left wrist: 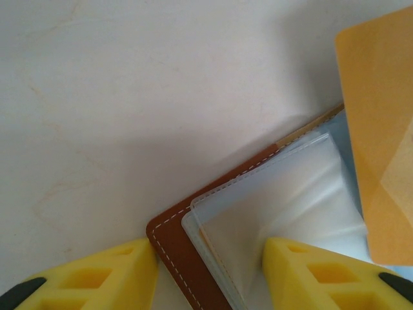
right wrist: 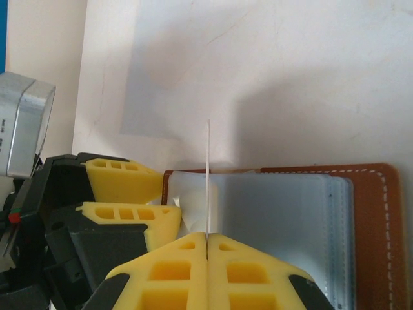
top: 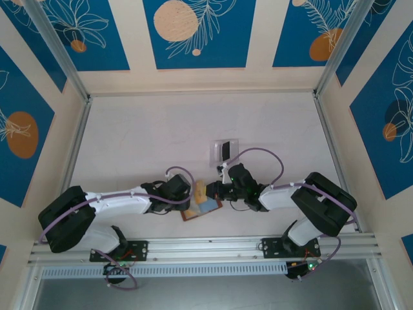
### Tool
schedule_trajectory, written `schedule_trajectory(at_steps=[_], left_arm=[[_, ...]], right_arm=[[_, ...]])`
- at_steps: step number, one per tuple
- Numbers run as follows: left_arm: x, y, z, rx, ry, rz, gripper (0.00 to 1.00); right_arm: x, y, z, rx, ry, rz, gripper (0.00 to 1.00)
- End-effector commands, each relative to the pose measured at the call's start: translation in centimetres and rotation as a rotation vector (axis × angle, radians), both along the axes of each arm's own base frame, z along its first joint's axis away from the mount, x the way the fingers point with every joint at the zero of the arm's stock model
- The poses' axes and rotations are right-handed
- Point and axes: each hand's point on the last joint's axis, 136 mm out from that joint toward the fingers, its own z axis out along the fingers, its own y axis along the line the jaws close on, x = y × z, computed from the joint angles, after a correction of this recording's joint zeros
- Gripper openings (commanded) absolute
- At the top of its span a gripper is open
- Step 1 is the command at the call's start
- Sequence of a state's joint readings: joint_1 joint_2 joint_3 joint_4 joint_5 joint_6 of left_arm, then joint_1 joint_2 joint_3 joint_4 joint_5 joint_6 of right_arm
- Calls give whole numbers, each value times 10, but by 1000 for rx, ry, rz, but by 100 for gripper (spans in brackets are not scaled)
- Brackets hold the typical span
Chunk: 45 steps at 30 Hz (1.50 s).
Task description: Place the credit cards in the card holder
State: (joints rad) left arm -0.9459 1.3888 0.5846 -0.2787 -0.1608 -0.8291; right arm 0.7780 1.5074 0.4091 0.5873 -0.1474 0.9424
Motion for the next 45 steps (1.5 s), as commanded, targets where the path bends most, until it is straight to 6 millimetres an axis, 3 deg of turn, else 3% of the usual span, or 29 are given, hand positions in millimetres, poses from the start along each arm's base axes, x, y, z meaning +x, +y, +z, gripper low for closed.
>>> schedule_trajectory(at_steps=[1,22,30,38,45], left_arm=[[-27,20,-35,90,104,-28,47],[-28,20,-35,90,105,-29,47],[-27,19,-36,90,104,-30,47],[-27,20,-34,90,101,-32,48],[-27,20,-18,72,86,-38,52]], right_arm=[[6,6,17,26,-41,24,0],[7,14,0,37,6,41,0],[-8,11,-5,52,52,45,0],[-31,6,-24,8,107,59,0],[-41,-4,-37,-41,137,53,0]])
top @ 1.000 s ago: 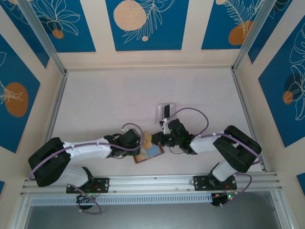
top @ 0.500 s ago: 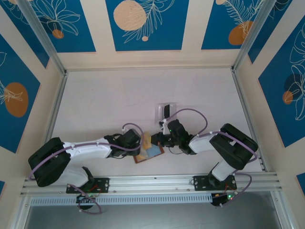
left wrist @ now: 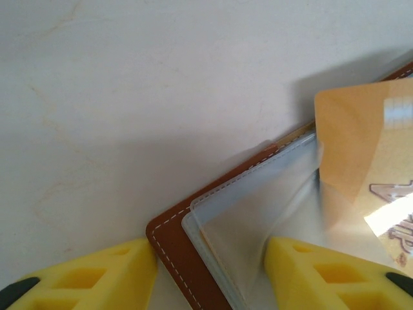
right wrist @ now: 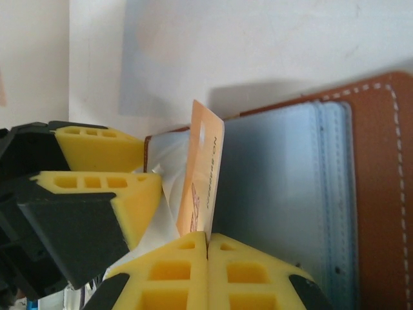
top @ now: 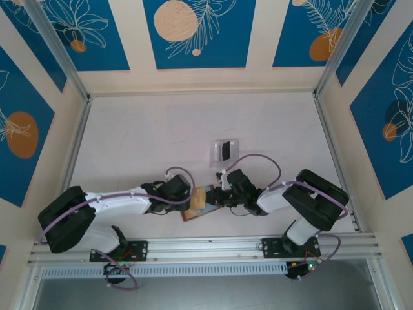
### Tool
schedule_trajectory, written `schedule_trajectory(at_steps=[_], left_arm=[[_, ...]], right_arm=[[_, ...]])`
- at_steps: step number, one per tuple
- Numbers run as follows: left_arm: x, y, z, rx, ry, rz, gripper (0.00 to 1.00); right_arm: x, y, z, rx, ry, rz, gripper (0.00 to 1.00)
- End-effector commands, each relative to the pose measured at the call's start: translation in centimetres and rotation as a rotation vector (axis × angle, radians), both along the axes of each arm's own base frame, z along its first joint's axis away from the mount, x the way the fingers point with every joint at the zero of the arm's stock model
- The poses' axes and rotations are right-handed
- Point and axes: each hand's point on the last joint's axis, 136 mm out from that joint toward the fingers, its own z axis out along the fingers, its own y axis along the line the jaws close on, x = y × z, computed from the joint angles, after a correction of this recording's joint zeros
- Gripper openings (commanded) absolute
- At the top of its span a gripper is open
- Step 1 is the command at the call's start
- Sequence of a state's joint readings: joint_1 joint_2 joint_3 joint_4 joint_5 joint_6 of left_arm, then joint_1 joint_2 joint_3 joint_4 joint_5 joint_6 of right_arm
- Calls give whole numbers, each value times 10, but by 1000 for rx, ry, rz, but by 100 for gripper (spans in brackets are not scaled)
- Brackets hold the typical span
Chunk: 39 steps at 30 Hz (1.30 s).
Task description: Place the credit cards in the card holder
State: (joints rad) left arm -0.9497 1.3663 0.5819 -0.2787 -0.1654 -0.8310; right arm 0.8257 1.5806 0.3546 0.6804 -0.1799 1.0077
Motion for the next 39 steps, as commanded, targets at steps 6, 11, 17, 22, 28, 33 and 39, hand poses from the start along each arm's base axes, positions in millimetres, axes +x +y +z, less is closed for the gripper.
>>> schedule_trajectory(at_steps=[6,11,17,22,28,33,39], left_arm=[[-30,20,-1,30,76,-36,54],[-28,20,8,13,63,-22,47],[-23,13,-3,33,75,-32,34],[-26,14,-21,55,107,-17,24],[-32,20,-31,48,121,1,22],[-35,22,-34,51,127,0,21],[-36,22,-38,52,134,0,21]], right_arm=[[-17,-11,-19,-65,57,16,0],[-19,-10,-18,-65,59,30,0],[-24,-15,-13,-86,59,50,0],[-27,-21,-7,-103,56,51,0],[-31,-21,-10,-107,68,58,0],[-36,-10,-14,-97,76,71,0],[-40,-7,-21,-110,84,70,0]])
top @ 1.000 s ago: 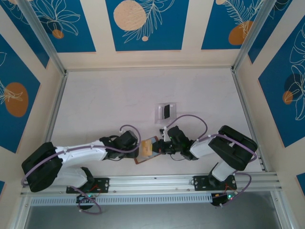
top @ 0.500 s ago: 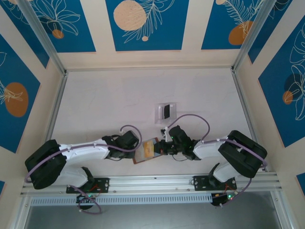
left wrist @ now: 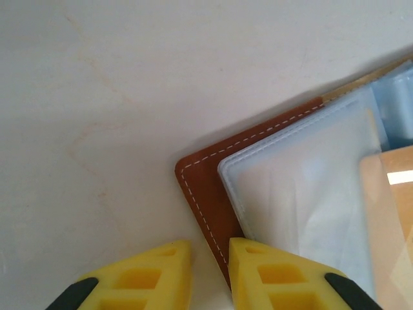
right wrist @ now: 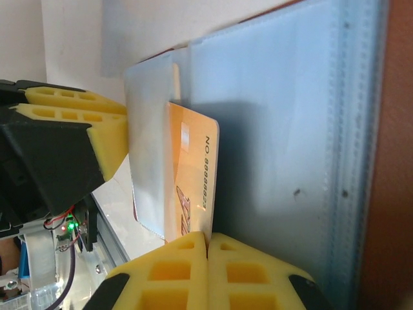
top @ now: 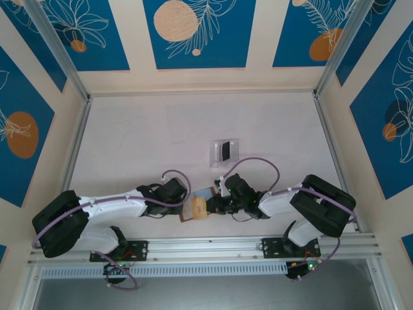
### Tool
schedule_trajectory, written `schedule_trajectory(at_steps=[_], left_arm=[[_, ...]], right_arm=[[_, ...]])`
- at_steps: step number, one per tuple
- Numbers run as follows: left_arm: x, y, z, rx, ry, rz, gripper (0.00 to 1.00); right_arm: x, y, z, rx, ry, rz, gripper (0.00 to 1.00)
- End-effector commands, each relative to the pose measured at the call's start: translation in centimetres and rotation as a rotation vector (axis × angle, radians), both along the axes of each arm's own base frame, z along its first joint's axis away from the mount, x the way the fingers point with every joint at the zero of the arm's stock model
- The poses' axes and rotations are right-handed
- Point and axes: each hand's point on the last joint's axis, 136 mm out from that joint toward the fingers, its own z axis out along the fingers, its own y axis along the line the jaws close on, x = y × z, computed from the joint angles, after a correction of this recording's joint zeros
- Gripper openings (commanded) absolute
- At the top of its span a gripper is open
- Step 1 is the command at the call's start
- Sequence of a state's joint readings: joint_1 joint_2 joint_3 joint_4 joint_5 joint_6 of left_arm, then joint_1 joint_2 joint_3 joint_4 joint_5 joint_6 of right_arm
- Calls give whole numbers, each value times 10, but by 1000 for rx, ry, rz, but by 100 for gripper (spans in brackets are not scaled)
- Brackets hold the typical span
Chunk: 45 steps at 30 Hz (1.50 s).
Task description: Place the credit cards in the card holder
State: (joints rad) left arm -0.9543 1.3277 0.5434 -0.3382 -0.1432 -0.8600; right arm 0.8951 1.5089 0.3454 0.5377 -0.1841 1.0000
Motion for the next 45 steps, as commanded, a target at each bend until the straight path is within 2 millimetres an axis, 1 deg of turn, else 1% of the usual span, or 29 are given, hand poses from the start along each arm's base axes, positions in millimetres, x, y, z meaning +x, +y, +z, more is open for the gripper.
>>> schedule_trajectory(at_steps=[1,5,12,16,19,25,31,34,39,45], left_arm=[[-19,6,-30,24,77,-13,21],[-20,6,-31,24,76,-14,21],[-22,7,-34,25,82,-12,21],[-22,7,-35,27,84,-13,21],[-22,8,-36,31,84,-14,21],[-23,9,-38,33,86,-15,21],[-23,10,-39,38,84,-16,22],[-23,11,-39,40,82,-16,22],[-22,9,-41,43,85,-20,22],[-22,11,-41,49,83,-24,22]], right_arm=[[-7,-6,-17,-56,37,-9,0],[-2,-4,-17,-61,33,-6,0],[19,-1,-11,-67,14,-8,0],[26,-1,-12,-73,16,-7,0],[28,4,-12,-69,17,10,0],[21,13,-17,-72,25,60,0],[14,11,-20,-95,27,103,0],[11,18,-17,-93,20,138,0],[11,28,-19,-94,26,178,0],[5,32,-24,-102,47,223,0]])
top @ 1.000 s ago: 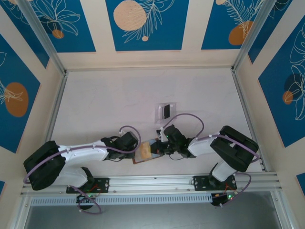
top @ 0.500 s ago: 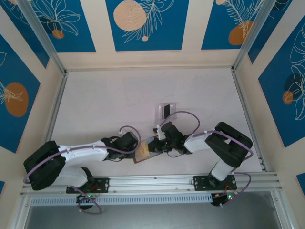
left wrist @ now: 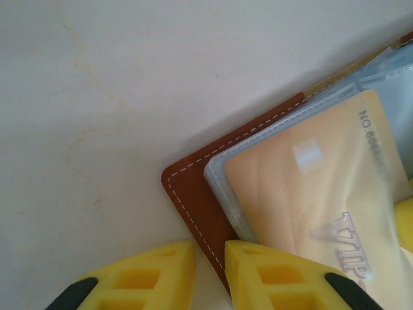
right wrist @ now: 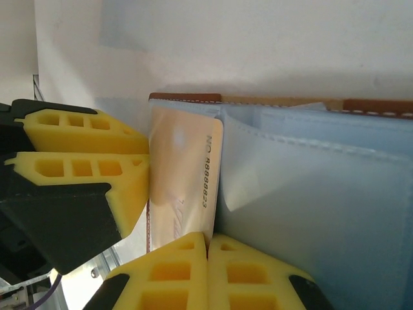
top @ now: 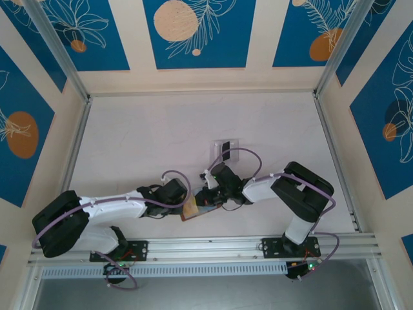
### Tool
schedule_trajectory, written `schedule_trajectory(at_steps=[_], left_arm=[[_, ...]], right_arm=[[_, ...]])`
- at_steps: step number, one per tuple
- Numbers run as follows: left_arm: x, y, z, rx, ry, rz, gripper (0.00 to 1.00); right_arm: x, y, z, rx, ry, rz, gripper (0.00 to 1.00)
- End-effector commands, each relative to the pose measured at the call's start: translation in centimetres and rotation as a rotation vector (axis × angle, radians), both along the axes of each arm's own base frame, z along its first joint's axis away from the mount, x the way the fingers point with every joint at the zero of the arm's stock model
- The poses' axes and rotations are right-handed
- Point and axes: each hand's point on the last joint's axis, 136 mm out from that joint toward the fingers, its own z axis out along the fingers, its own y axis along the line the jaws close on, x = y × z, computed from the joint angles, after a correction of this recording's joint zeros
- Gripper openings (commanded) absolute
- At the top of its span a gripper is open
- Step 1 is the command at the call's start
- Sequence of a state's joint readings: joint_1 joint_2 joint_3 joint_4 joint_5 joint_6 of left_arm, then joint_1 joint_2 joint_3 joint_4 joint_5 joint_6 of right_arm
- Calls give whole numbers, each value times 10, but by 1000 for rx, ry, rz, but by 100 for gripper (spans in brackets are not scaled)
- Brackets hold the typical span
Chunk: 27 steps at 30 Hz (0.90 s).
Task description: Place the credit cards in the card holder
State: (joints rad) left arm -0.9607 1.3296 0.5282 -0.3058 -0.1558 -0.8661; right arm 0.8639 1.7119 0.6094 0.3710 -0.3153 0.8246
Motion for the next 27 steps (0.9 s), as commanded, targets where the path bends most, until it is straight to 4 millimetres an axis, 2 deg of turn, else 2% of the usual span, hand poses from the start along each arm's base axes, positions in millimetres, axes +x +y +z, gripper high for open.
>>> schedule_trajectory(at_steps=[1,6,12,21,24,27], left_arm=[[-24,12,-39,58,99,-28,22],[-22,11,-38,58,94,-28,22],[-20,13,-37,74,82,-28,23],[-5,4,-27,98,22,-75,23],[-1,-1,-26,92,10,-93,23],[1,-5,-27,91,6,-107,23]], right_arm=[[-16,-6,-22,-79,44,57,0],[-24,5,-23,-70,48,88,0],[-17,7,4,-37,-11,79,2],[8,-22,48,-64,-56,-16,32],[13,-31,59,-98,-93,-20,38],[19,-37,62,-145,-113,-22,37]])
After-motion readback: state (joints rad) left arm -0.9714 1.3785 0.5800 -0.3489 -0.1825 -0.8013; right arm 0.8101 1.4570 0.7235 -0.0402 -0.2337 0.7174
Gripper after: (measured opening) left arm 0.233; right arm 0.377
